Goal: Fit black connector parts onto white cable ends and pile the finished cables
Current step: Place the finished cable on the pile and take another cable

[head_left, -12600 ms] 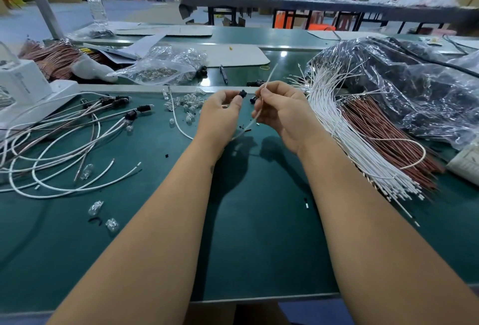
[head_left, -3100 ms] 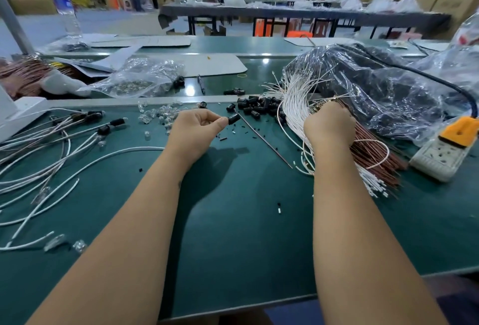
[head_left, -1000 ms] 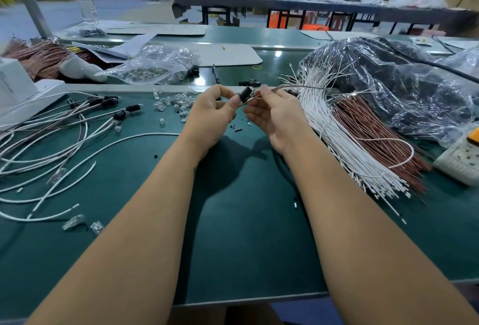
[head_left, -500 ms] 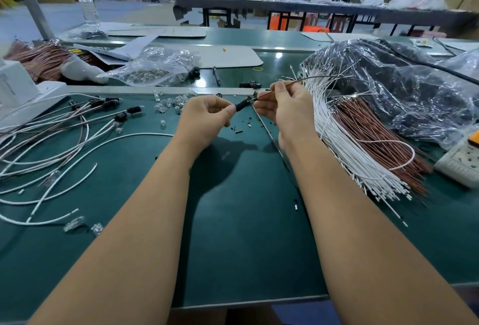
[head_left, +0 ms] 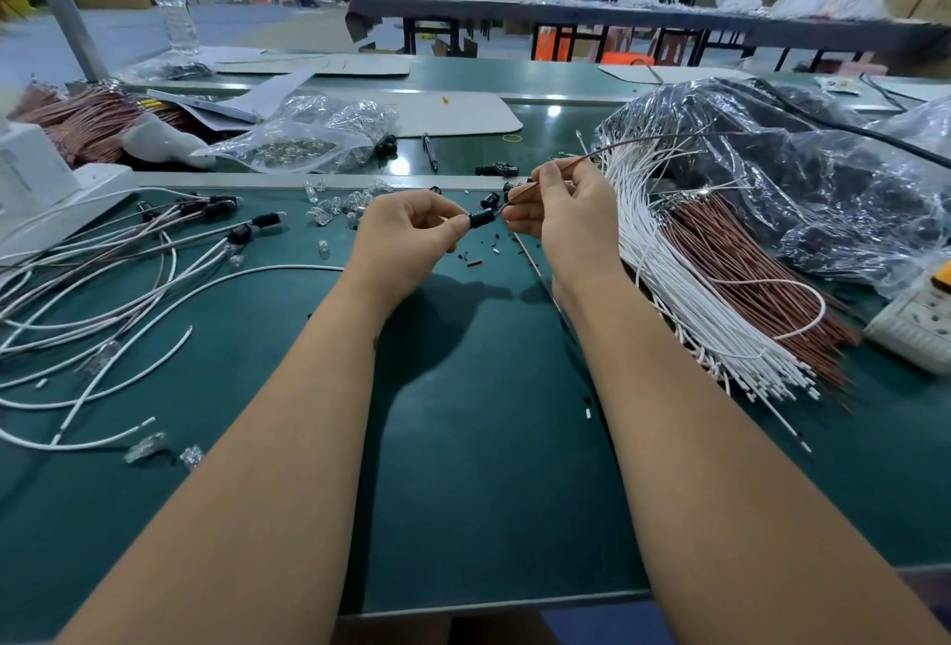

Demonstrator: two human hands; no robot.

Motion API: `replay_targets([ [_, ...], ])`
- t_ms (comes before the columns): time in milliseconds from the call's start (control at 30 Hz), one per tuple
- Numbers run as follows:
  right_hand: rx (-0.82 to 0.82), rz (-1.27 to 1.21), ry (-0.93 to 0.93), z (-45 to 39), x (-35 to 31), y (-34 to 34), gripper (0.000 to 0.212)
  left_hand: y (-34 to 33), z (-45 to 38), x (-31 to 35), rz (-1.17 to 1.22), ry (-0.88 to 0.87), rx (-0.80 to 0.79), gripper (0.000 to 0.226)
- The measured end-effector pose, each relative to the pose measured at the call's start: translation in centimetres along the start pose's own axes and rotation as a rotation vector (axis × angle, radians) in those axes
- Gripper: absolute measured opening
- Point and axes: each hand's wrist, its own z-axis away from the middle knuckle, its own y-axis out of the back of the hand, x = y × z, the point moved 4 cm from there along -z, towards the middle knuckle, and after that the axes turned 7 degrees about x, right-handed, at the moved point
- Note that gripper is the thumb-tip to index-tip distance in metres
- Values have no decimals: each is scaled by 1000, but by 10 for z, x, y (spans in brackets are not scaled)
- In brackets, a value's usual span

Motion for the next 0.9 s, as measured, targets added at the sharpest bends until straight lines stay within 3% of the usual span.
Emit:
replay_targets([
  [167,2,-21,-29,0,1,1,20,0,0,0,1,3,5,4],
  [433,-176,168,-2,9,2,-11,20,2,-3,-1,45,-15,52,14],
  [633,-136,138,-33,11,1,-10,13,6,-4,1,-13,-94,139,16],
  [900,-283,11,-254,18,5,-17,21,3,-3,6,-27,-109,57,5],
])
